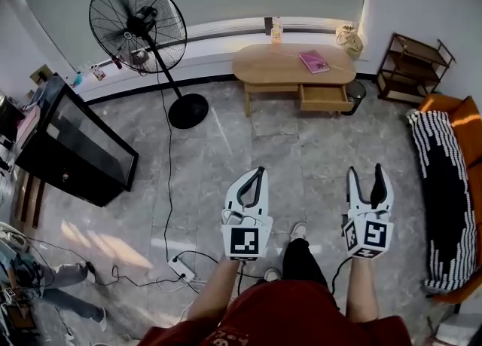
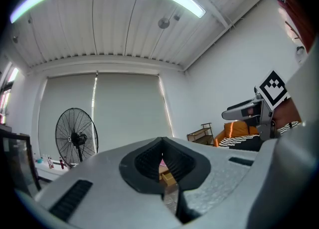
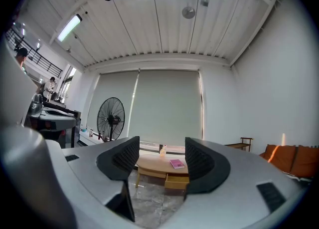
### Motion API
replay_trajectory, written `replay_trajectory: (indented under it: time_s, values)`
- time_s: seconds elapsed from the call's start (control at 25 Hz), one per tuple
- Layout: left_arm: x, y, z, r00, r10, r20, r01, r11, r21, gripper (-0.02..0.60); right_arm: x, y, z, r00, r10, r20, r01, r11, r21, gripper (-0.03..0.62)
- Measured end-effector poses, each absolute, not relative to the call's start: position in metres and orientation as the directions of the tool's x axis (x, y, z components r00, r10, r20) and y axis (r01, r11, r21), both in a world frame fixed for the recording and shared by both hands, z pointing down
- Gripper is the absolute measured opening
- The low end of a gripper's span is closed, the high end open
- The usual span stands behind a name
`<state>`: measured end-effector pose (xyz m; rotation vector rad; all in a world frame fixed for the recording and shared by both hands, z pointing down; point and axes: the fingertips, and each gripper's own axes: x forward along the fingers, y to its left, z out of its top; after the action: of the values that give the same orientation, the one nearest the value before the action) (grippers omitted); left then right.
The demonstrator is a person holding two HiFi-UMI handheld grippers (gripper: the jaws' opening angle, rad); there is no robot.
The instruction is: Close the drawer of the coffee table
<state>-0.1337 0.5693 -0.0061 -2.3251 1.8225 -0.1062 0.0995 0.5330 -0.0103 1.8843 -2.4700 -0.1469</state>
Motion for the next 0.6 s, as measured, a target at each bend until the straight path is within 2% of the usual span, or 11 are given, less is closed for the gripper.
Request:
replay_trajectory:
  time_s: [0.6]
  values:
    - [-0.111,0.391,-0.003,0.221,-0.975,-0.018,-0.958,-0.214,-0.193,0.008,0.129,0.352,0.001,-0.272,-0.962,0.017,-0.959,0.272,0.074,0.264]
